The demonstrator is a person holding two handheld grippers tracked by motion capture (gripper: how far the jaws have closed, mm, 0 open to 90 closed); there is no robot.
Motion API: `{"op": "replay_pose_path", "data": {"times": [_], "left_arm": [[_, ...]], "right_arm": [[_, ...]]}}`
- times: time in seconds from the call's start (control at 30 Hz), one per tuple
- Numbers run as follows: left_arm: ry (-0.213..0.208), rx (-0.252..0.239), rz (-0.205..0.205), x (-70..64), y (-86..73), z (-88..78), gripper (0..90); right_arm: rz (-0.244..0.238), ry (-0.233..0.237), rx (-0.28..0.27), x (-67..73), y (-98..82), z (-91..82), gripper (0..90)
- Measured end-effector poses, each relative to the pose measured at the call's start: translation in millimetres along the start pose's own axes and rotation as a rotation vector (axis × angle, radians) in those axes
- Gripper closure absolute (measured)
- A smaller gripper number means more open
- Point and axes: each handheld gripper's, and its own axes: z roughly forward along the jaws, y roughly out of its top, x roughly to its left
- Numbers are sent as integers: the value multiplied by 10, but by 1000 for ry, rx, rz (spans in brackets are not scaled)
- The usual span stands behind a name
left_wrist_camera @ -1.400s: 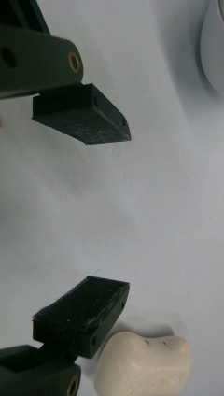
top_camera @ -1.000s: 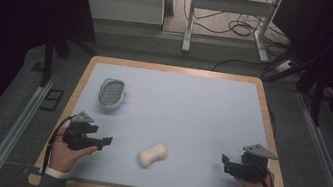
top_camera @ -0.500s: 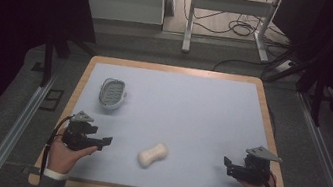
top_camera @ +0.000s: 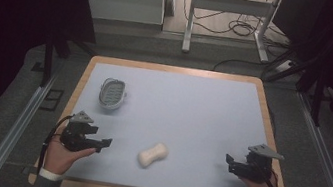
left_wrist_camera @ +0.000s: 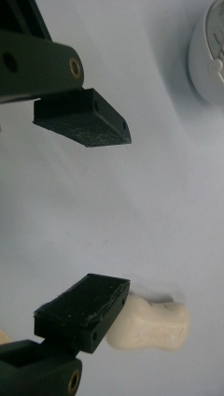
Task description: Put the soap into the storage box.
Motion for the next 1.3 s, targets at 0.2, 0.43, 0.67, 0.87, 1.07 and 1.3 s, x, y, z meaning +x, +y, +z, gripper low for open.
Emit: {"op": "replay_pose_path", "data": {"times": [0.2,0.43,0.67,0.87,1.07,1.3], "left_arm": [[8,2,10,-50,62,-28,266],[19,-2,22,-93,105,-38,295],[-2,22,54,-176,194,26,297],[-9,44,78,-232,243,89,300],[-15,61,107,-307,305,162,306],[-32,93,142,-399,369,279,307]], "right_arm": [[-8,6,8,10,-9,4,65],[-5,9,13,4,-8,-3,65],[-6,10,12,8,-10,-6,67],[-5,6,15,4,-14,-2,67],[-7,18,14,14,-17,2,67],[-6,14,18,12,-21,2,68]]}}
